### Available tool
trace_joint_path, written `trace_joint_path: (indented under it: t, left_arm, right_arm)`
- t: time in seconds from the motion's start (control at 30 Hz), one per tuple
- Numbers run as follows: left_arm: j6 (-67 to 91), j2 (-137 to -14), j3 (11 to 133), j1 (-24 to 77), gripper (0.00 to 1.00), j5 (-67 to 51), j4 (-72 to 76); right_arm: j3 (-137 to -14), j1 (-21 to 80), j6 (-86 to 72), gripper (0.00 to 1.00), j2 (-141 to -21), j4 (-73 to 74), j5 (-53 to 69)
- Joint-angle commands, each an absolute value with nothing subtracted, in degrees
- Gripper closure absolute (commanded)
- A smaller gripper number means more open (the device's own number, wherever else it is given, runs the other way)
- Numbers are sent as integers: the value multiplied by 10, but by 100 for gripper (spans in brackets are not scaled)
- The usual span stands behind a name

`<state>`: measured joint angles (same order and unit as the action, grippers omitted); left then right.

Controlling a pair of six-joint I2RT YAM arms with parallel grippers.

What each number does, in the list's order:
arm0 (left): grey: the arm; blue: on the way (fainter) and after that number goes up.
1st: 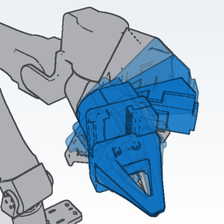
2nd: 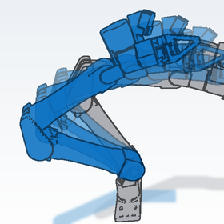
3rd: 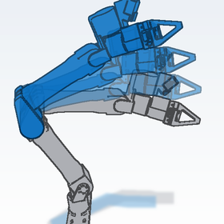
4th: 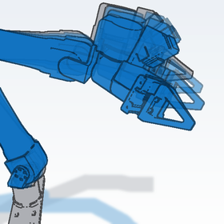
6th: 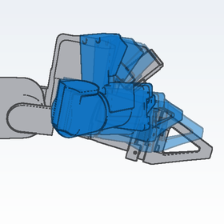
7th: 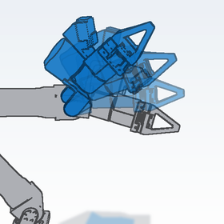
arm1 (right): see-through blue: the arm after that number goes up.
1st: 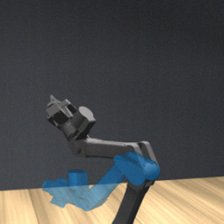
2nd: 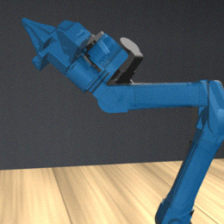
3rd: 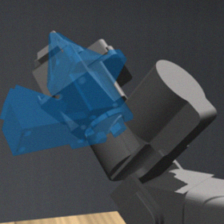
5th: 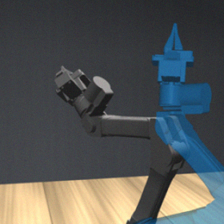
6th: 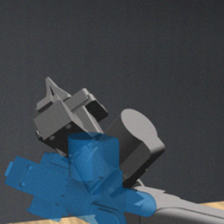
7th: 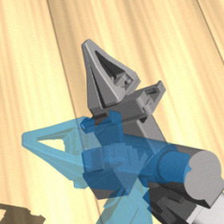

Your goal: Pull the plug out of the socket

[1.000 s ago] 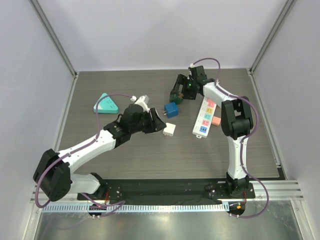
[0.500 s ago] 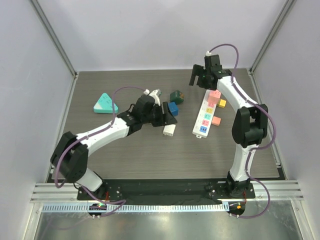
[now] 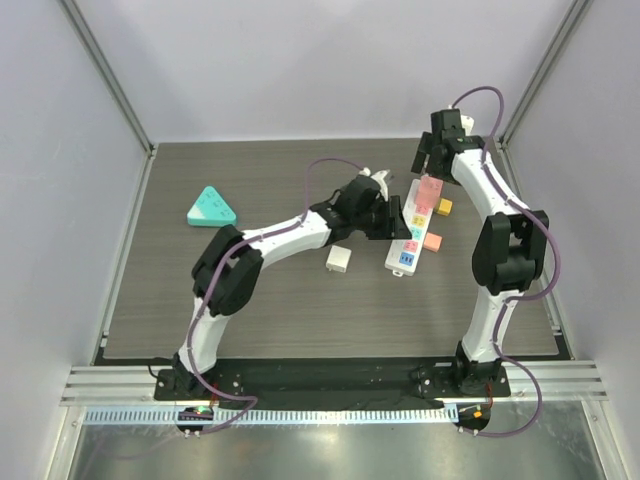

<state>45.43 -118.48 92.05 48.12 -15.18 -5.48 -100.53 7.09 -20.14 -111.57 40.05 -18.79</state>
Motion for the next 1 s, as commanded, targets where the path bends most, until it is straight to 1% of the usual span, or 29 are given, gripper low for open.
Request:
trace_joint_path:
  t: [0.0,0.17,0.3,0.43,0.53,0.7,0.77,0.83,0.97]
  left_arm:
    - [443,-1235,993,483,51,-161,-52]
    - [458,-1318,1098,483,59,-186,-71]
    - [478,-1368,1146,484,59,-194,-78]
    - [484,-1404,1169,484,59,-186,-94]
    - [486,-1412,1172,484,59,-181,-98]
    - [492,-1422,1155,483,64,-173,-107]
    - [494,-1420,1147,483,64,-166,-108]
    - [496,-1415,1133,483,64,-142,-120]
    - [502,-1415,1121,483,64,-129,-127]
  right_arm:
    - [-1038,56,-199,3,-1121,410,-195]
    - [-1050,47,-185,2,-1150,408,-163]
    - [-1049,47,-178,3,-1167,407,-146]
    - [-1046,47,-176,2,-1177,403,-144]
    - [-1048,44,-173,3,-1185,401,-142]
    - [-1046,40,-176,6,-1191,394,-120]
    - [-1036,40,-178,7,-1192,389,-115]
    - [-1026,41,-184,9,-1192,383,-113]
    - [-1011,42,-207,17,-1187,378,-109]
